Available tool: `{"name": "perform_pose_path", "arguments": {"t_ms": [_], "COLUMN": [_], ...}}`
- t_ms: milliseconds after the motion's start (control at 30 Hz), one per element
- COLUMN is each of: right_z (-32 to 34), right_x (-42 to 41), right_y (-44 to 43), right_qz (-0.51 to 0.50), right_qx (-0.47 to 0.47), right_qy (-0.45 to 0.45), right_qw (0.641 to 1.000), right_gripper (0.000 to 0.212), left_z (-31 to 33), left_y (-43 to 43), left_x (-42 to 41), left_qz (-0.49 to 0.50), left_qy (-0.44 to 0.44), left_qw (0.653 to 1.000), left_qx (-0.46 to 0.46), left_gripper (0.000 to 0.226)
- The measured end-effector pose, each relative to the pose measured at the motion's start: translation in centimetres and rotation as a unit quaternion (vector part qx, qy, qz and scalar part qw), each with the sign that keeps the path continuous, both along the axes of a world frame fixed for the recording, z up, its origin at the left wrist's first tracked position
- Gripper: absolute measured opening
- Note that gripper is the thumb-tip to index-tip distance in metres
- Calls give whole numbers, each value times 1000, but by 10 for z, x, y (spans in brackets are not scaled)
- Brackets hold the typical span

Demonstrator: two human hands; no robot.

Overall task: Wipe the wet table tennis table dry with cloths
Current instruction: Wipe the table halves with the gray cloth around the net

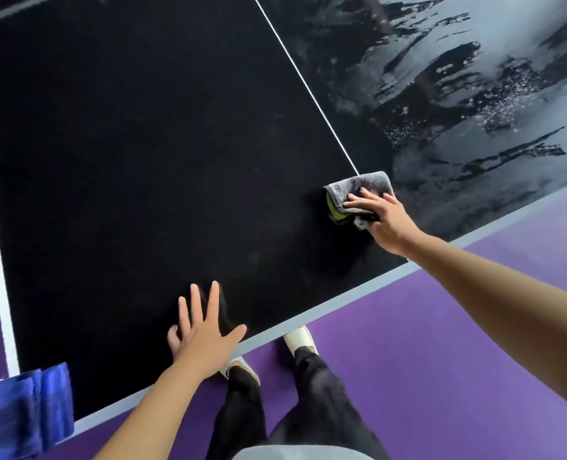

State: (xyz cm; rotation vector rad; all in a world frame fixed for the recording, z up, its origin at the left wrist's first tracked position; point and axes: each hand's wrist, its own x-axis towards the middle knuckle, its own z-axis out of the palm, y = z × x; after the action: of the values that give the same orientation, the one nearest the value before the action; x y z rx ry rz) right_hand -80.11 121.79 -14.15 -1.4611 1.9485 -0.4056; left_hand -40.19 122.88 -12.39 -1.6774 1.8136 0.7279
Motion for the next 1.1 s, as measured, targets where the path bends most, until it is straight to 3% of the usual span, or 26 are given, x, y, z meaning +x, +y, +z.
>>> {"name": "perform_pose_path", "arguments": {"t_ms": [200, 300, 367, 467, 533, 600, 700, 767, 833, 933, 1000, 1100], "right_z": [13, 41, 65, 77, 81, 85, 76, 49, 21, 8, 14, 36], "right_x": [54, 105, 128, 132, 118, 95, 60, 48, 60, 118, 173, 257], "right_y": [135, 158, 155, 140, 122, 99, 65, 46, 32, 15, 0, -8], "right_qz": [-127, -197, -215, -288, -374, -412, -373, -315, -286, -331, -254, -132], "right_qx": [36, 73, 102, 91, 52, -33, -139, -77, 18, 52, 43, 86], "right_qy": [-135, -315, -382, -400, -395, -324, -138, -9, 54, 42, 14, -163], "right_qw": [982, 926, 893, 865, 838, 851, 907, 946, 956, 941, 966, 974], "right_gripper": [64, 45, 31, 20, 16, 18, 37, 53, 63, 70, 62, 43], "left_z": [-1, 4, 10, 18, 24, 35, 53, 58, 59, 49, 43, 36], "left_y": [-1, 1, 0, -8, -17, -24, -31, -38, -47, -73, -96, -132], "left_x": [-3, -3, -5, -3, 3, 12, 28, 39, 53, 75, 87, 106], "left_qz": [-11, -10, -7, 50, 146, 222, 272, 276, 263, 216, 192, 167], "left_qy": [-8, 8, 19, 64, 156, 219, 223, 225, 226, 197, 173, 241], "left_qw": [1000, 1000, 1000, 997, 975, 944, 926, 924, 929, 947, 954, 941], "left_qx": [15, 15, 3, -19, -59, -105, -135, -141, -131, -135, -154, -170], "left_gripper": [97, 94, 89, 77, 52, 25, 23, 23, 21, 20, 18, 29]}}
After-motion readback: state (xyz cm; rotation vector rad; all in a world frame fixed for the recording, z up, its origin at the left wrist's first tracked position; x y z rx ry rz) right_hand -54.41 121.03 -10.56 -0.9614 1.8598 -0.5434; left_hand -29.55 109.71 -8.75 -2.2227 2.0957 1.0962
